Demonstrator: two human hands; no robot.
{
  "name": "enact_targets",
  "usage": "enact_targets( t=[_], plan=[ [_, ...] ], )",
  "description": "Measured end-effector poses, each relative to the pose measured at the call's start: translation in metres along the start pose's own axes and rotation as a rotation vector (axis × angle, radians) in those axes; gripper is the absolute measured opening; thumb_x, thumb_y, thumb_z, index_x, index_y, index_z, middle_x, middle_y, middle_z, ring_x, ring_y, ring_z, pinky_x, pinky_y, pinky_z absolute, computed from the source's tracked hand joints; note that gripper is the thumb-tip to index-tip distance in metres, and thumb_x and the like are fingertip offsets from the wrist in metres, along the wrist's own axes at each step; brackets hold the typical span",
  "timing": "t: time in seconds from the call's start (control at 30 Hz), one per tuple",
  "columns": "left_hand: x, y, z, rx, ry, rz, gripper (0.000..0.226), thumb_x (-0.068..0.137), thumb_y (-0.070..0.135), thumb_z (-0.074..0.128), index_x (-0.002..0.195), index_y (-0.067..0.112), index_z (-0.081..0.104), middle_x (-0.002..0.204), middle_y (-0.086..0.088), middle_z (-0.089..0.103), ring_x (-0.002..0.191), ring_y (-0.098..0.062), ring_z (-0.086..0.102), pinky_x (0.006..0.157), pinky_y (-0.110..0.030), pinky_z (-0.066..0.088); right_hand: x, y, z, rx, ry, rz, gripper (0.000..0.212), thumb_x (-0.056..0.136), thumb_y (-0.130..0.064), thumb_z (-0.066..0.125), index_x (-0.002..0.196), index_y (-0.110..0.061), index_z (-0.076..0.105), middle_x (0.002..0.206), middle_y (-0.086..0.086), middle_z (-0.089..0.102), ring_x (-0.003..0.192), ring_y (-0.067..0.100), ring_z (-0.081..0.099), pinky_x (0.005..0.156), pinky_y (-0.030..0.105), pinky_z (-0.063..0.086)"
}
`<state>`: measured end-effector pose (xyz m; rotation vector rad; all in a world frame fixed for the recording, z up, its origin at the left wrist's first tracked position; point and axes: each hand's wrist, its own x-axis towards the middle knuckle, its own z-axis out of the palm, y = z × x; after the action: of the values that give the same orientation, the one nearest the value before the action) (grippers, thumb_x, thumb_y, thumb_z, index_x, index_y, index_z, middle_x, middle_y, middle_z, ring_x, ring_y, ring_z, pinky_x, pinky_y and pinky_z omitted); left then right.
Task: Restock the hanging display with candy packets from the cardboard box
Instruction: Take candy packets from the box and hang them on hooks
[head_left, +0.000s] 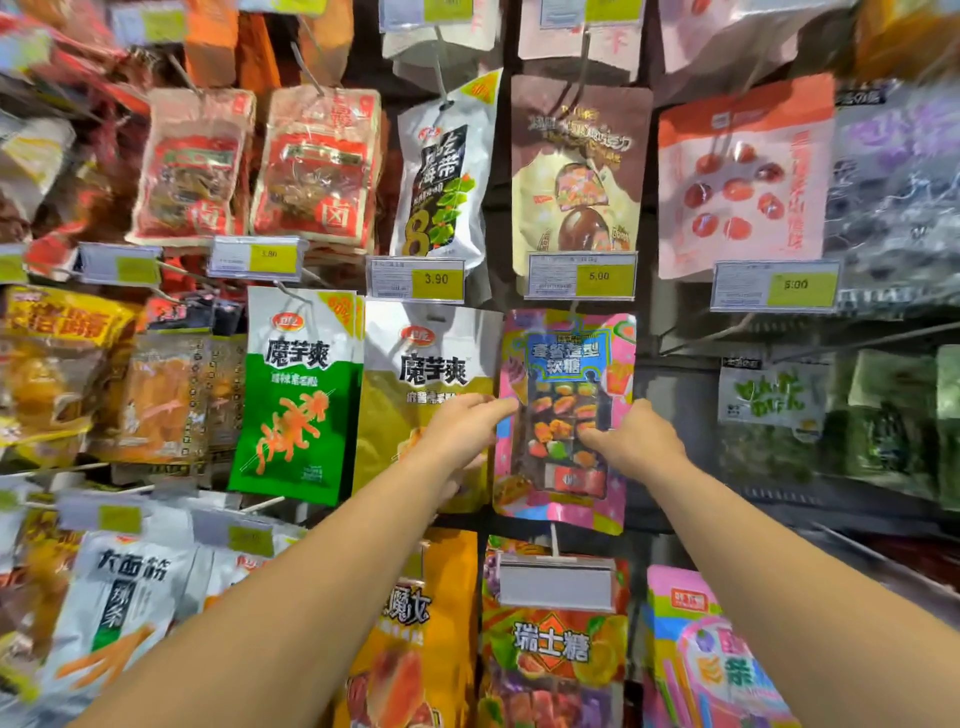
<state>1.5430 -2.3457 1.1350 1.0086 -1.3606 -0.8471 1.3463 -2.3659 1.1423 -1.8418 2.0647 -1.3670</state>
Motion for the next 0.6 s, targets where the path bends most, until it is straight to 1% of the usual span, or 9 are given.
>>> enact_targets(
  t=[0.03, 0.1, 0.17, 0.23, 0.3, 0.37, 0.43, 0.53, 0.6],
  plan=[
    [-0.002, 0.002, -0.001, 0.005, -0.001, 0.006, 0.015, 0.088, 0.038, 0.066, 0.095, 0.026, 0.061, 0.112, 0.000, 0.066, 0.103, -0.019, 0.062, 0.092, -0.036, 0.048, -0.004, -0.002, -0.003, 0.009, -0.018, 0.013, 0.069, 0.079, -0.047, 0.072, 0.126, -0.006, 0.043, 0.123, 0.013, 0.062, 0.115, 0.035, 0.058, 0.084, 0.037, 0.045],
    [-0.006, 0.002, -0.006, 0.013, -0.023, 0.025, 0.020, 0.086, 0.037, 0.068, 0.101, 0.025, 0.062, 0.113, 0.000, 0.066, 0.103, -0.019, 0.063, 0.095, -0.038, 0.050, -0.016, -0.007, -0.006, 0.052, -0.011, 0.024, 0.071, 0.078, -0.043, 0.075, 0.127, -0.005, 0.041, 0.125, 0.013, 0.059, 0.115, 0.035, 0.058, 0.086, 0.038, 0.047],
    [-0.008, -0.002, -0.009, 0.063, -0.037, 0.073, 0.028, 0.085, 0.036, 0.070, 0.108, 0.021, 0.066, 0.112, 0.000, 0.068, 0.105, -0.020, 0.064, 0.098, -0.039, 0.049, -0.032, -0.013, -0.008, 0.061, 0.032, 0.005, 0.066, 0.075, -0.039, 0.076, 0.123, -0.007, 0.044, 0.124, 0.013, 0.057, 0.113, 0.033, 0.058, 0.085, 0.038, 0.048],
    [-0.016, -0.007, -0.013, 0.176, -0.018, 0.172, 0.030, 0.083, 0.034, 0.072, 0.110, 0.019, 0.069, 0.109, -0.001, 0.070, 0.103, -0.018, 0.065, 0.093, -0.033, 0.050, -0.055, -0.018, -0.008, 0.047, 0.077, -0.047, 0.061, 0.073, -0.039, 0.076, 0.119, -0.010, 0.049, 0.122, 0.011, 0.058, 0.110, 0.032, 0.059, 0.087, 0.038, 0.050],
    [-0.028, -0.013, -0.021, 0.389, -0.014, 0.316, 0.038, 0.080, 0.035, 0.073, 0.113, 0.016, 0.070, 0.108, 0.001, 0.071, 0.098, -0.015, 0.066, 0.089, -0.028, 0.050, -0.084, -0.025, -0.006, 0.021, 0.100, -0.103, 0.052, 0.075, -0.039, 0.075, 0.115, -0.013, 0.054, 0.119, 0.012, 0.061, 0.110, 0.032, 0.060, 0.089, 0.040, 0.050],
    [-0.045, -0.019, -0.029, 0.527, -0.040, 0.419, 0.049, 0.074, 0.043, 0.070, 0.115, 0.017, 0.069, 0.107, 0.002, 0.071, 0.097, -0.014, 0.067, 0.092, -0.031, 0.052, -0.115, -0.032, -0.004, -0.041, 0.086, -0.162, 0.048, 0.078, -0.036, 0.072, 0.118, -0.014, 0.057, 0.123, 0.013, 0.060, 0.114, 0.033, 0.058, 0.091, 0.040, 0.048],
    [-0.063, -0.023, -0.038, 0.580, -0.096, 0.454, 0.048, 0.075, 0.042, 0.069, 0.116, 0.017, 0.068, 0.104, 0.003, 0.071, 0.096, -0.016, 0.067, 0.092, -0.034, 0.052, -0.145, -0.036, 0.000, -0.127, 0.075, -0.183, 0.054, 0.079, -0.037, 0.070, 0.127, -0.015, 0.055, 0.129, 0.011, 0.057, 0.120, 0.033, 0.054, 0.095, 0.041, 0.047],
    [-0.091, -0.030, -0.052, 0.594, -0.109, 0.504, 0.051, 0.072, 0.044, 0.061, 0.115, 0.016, 0.068, 0.106, -0.002, 0.072, 0.097, -0.021, 0.067, 0.090, -0.037, 0.052, -0.187, -0.037, 0.008, -0.278, 0.049, -0.236, 0.058, 0.081, -0.040, 0.068, 0.131, -0.015, 0.052, 0.130, 0.010, 0.053, 0.121, 0.033, 0.050, 0.096, 0.044, 0.047],
    [-0.115, -0.040, -0.062, 0.582, -0.116, 0.496, 0.049, 0.076, 0.041, 0.064, 0.118, 0.015, 0.067, 0.113, -0.005, 0.071, 0.103, -0.021, 0.066, 0.094, -0.036, 0.051, -0.216, -0.033, 0.015, -0.371, -0.008, -0.260, 0.062, 0.083, -0.041, 0.066, 0.136, -0.013, 0.047, 0.134, 0.010, 0.050, 0.124, 0.034, 0.045, 0.099, 0.044, 0.043]
  ],
)
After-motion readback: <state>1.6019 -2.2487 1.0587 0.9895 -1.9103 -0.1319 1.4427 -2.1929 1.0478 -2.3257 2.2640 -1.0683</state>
